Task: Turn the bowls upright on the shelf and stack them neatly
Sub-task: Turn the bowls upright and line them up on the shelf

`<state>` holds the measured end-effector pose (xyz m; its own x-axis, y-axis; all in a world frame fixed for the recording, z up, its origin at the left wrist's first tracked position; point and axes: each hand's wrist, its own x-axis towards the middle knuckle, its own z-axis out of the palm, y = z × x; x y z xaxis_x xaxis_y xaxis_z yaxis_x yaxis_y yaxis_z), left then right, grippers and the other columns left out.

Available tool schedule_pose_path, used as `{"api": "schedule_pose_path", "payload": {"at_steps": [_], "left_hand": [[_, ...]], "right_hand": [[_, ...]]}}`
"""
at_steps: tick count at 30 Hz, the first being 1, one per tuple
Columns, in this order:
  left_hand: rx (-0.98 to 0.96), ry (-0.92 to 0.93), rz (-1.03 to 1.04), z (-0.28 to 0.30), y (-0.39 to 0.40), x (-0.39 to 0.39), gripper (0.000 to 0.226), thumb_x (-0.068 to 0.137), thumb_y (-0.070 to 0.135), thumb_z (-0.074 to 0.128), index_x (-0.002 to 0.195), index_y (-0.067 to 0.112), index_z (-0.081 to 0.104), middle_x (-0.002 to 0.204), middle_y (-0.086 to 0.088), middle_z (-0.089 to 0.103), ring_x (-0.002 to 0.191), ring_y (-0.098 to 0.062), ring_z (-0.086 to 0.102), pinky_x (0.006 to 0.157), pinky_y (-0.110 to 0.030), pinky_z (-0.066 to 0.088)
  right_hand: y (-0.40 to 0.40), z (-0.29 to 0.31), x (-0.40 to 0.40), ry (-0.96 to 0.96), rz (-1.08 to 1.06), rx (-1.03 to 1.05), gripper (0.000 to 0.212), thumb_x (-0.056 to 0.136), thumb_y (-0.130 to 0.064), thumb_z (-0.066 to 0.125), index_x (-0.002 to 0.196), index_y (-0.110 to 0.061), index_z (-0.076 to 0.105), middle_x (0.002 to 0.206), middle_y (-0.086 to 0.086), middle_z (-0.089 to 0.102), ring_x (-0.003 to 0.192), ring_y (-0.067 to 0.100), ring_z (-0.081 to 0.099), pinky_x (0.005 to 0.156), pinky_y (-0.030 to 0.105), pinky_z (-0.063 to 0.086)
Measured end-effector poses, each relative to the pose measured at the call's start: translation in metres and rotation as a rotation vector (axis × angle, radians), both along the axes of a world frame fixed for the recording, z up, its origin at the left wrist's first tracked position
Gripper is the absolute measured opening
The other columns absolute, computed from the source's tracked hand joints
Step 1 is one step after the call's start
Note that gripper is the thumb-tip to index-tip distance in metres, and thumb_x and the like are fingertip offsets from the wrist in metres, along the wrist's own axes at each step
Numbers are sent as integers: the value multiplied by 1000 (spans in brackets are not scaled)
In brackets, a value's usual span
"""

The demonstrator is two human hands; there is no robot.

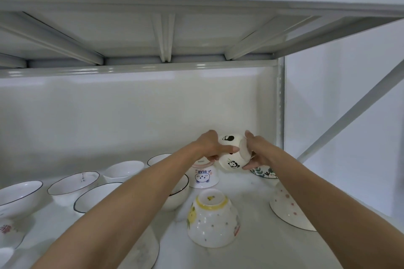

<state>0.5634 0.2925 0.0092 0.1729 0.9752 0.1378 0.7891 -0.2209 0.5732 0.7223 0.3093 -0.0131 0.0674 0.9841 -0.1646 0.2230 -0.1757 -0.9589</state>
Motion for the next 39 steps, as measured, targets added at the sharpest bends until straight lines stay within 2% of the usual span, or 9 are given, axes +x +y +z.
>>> {"api": "schedule_pose_path", "payload": {"at_steps": [7,10,15,18,22,26,32,37,39], "left_hand": [[355,386,-117,-3,-13,-6,65,66,47,81,107,15,43,87,2,59,75,-21,56,64,-33,41],[408,425,-228,-12,-17,-10,60,70,38,81,109,15,40,87,0,58,79,-24,56,64,-33,41],[438,369,-313,-24,-22,-15,46,75,19,78,103,15,42,92,4,54,85,-22,56,72,-34,49],[402,361,-321,-26,-19,-16,40,77,16,77,103,10,48,95,2,50,82,-19,52,73,-33,47],[287,366,-343,-31,-18,-15,27,80,11,72,102,2,60,106,-10,58,92,-25,60,84,-39,51],[221,392,-362,-36,-18,-7,23,84,6,68,107,-1,65,113,-13,62,101,-26,61,88,-33,49],[166,423,-346,-46,-10,-6,23,86,10,66,108,4,69,115,-10,64,104,-23,60,82,-25,45],[126,393,-343,-51,-3,-12,26,89,16,65,113,8,69,118,-8,61,105,-21,59,83,-24,45],[65,319,-347,-50,-2,-17,25,89,17,65,112,10,69,119,-7,60,104,-20,61,83,-33,53]], "right_hand": [[2,9,19,20,38,-40,57,98,-55,32,113,-3,50,88,17,62,62,30,65,46,33,58],[6,17,29,-109,56,-117,60,95,-59,37,104,-2,52,72,17,63,53,26,64,57,33,59],[13,23,32,-397,163,-270,27,95,-27,57,95,0,61,67,15,71,46,21,68,48,27,57],[15,17,28,-498,172,-309,8,89,-4,62,88,3,63,76,13,68,44,16,66,46,25,56],[18,8,25,-611,180,-224,28,90,4,56,118,7,60,78,19,68,56,24,69,61,33,60],[17,-1,17,-746,140,-130,28,90,10,49,118,14,54,77,28,63,62,34,67,70,48,59],[20,-9,11,-851,131,-106,26,92,10,46,118,11,49,71,27,59,59,33,62,85,47,57],[16,-9,12,-927,163,-198,11,94,6,43,100,7,52,53,22,62,58,27,63,50,35,56],[19,-11,13,-909,165,-189,17,94,8,43,109,8,50,66,25,60,58,29,62,54,38,56]]}}
